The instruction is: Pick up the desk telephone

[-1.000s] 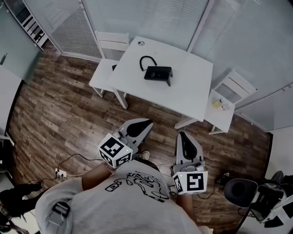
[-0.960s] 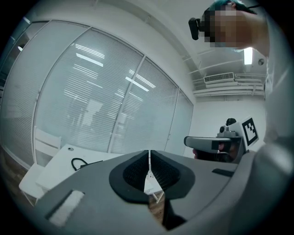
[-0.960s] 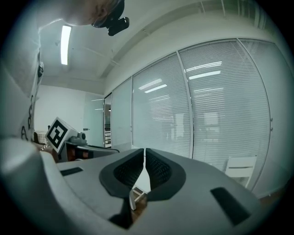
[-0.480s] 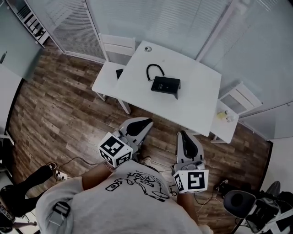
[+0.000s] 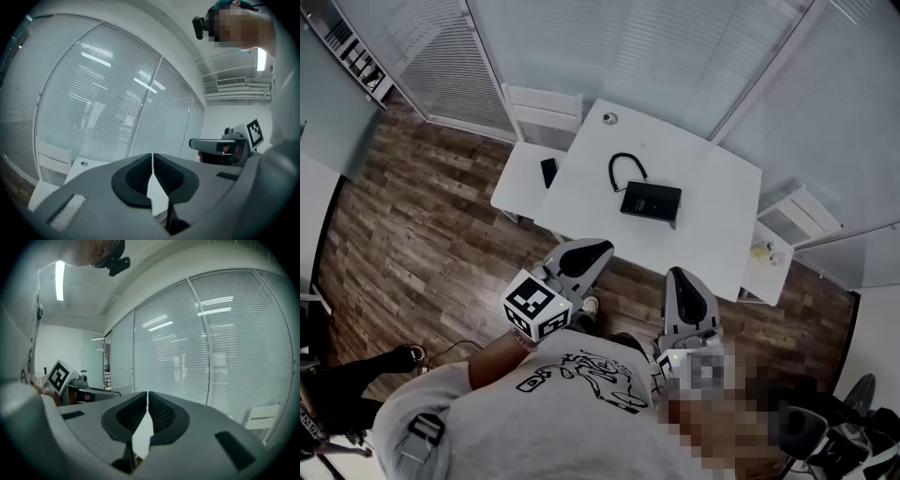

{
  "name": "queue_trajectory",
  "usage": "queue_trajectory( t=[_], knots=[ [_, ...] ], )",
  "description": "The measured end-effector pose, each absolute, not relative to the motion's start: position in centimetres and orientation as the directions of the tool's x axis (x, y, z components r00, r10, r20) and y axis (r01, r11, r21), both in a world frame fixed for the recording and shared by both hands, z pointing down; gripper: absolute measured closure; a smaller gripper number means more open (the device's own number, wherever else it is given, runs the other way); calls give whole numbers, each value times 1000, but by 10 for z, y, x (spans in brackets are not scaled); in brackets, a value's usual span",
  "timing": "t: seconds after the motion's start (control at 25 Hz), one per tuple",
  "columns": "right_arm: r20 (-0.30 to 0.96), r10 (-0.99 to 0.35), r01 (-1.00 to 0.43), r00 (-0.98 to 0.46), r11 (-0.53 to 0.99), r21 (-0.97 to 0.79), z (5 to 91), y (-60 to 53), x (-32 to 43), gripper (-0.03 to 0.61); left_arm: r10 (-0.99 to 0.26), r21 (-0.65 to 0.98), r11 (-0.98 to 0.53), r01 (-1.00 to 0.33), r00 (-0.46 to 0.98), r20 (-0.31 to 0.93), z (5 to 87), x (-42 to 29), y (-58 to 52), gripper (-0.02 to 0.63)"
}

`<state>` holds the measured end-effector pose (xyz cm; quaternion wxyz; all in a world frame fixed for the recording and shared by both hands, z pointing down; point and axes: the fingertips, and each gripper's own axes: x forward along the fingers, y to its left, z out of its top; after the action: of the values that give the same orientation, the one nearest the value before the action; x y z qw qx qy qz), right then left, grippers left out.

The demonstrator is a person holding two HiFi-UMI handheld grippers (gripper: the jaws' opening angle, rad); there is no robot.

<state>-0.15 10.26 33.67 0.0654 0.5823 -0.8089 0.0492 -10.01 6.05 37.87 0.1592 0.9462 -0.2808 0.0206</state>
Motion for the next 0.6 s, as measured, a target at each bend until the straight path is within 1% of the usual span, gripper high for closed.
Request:
queue_trajectory(
  t=[0.24, 0.6],
  knots=[
    [183, -940, -956, -289, 293, -6, 342, 82, -7, 566, -512, 300, -794, -529, 847, 140, 385, -110, 36, 600],
    [188, -941, -958, -283, 286, -10, 340, 49, 8, 566, -518, 317, -784, -533, 844, 139, 383, -96, 7, 600]
  ],
)
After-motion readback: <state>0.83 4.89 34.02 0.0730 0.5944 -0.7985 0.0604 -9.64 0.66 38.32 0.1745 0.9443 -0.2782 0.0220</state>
